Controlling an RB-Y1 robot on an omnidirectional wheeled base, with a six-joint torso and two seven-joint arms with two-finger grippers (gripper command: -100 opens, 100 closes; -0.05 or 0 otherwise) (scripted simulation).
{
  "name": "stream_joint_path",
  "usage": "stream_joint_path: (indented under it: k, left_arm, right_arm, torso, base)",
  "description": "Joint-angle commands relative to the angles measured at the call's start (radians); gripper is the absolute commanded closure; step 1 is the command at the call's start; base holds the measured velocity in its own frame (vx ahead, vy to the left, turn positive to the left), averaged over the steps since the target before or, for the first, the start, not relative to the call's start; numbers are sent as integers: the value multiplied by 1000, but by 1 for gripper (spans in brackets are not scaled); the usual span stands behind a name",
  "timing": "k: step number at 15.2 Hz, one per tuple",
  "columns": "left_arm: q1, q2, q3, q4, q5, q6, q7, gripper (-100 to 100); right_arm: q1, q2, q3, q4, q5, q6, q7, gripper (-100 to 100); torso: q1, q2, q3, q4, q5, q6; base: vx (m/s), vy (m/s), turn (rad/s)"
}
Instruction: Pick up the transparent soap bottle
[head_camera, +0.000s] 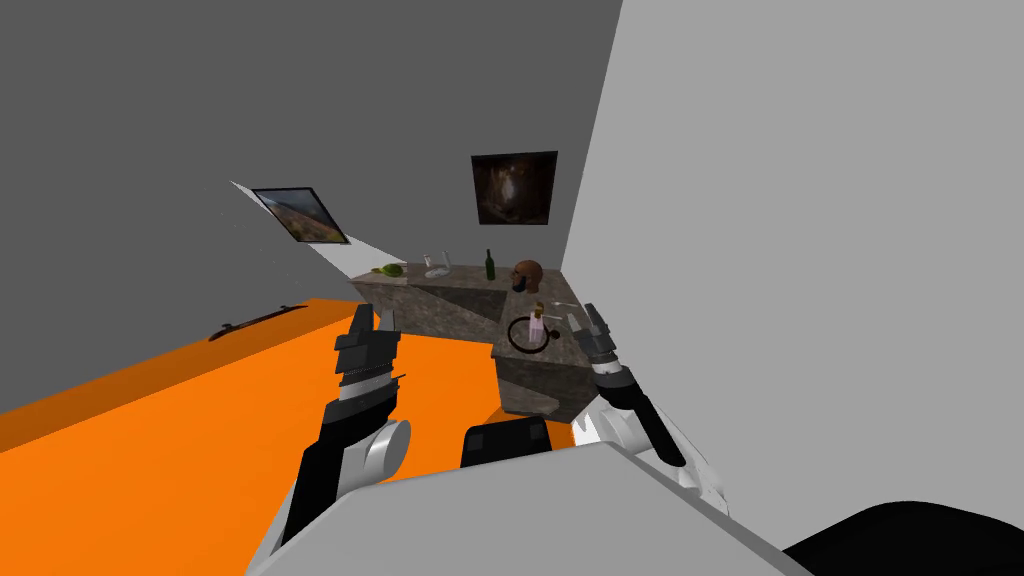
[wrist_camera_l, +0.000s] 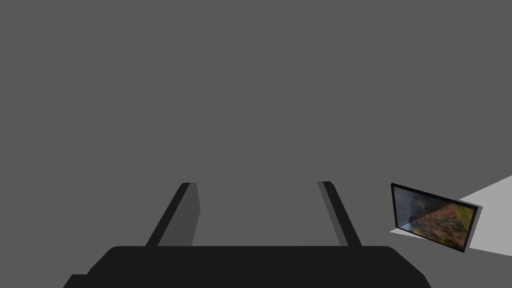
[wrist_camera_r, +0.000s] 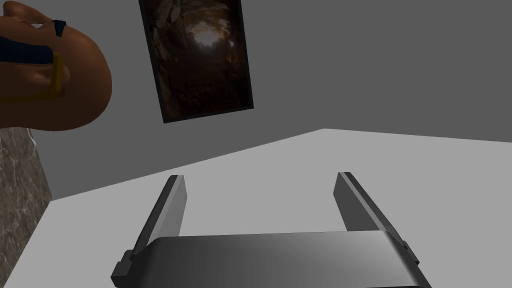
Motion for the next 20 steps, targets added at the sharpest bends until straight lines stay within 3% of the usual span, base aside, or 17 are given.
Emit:
stream_joint_path:
  k: [1, 9, 10, 12, 13, 15, 16, 20]
  left_arm:
    - [0, 0, 0, 0, 0, 0, 0, 0]
    - [0, 0, 0, 0, 0, 0, 0, 0]
    - [0, 0, 0, 0, 0, 0, 0, 0]
    - [0, 0, 0, 0, 0, 0, 0, 0]
    - [0, 0, 0, 0, 0, 0, 0, 0]
    - [0, 0, 0, 0, 0, 0, 0, 0]
    - [0, 0, 0, 0, 0, 0, 0, 0]
    - [0, 0, 0, 0, 0, 0, 0, 0]
  right_arm:
    - [5, -50, 16, 34, -21, 9, 1, -100]
    - [22, -202, 45, 82, -53, 21, 5, -100]
    - [31, -234, 61, 108, -71, 28, 8, -100]
    - [31, -265, 61, 108, -71, 28, 8, -100]
    - [40, -294, 77, 135, -89, 36, 10, -100]
    - [40, -328, 77, 135, -89, 36, 10, -100]
    - [50, -354, 94, 164, -108, 43, 13, -100]
    - [59, -443, 111, 193, -128, 51, 15, -100]
  torso:
    - [0, 0, 0, 0, 0, 0]
    - [0, 0, 0, 0, 0, 0]
    - [-1, 0, 0, 0, 0, 0]
    - [1, 0, 0, 0, 0, 0]
    - [0, 0, 0, 0, 0, 0]
    - [0, 0, 0, 0, 0, 0]
    - [0, 0, 0, 0, 0, 0]
    - [1, 0, 0, 0, 0, 0]
  base:
    - [-21, 95, 91]
    - [-13, 70, 65]
    - [-11, 82, 110]
    - [-8, 84, 66]
    - [-10, 72, 70]
    - [-8, 75, 72]
    - [-10, 76, 100]
    - [-12, 88, 93]
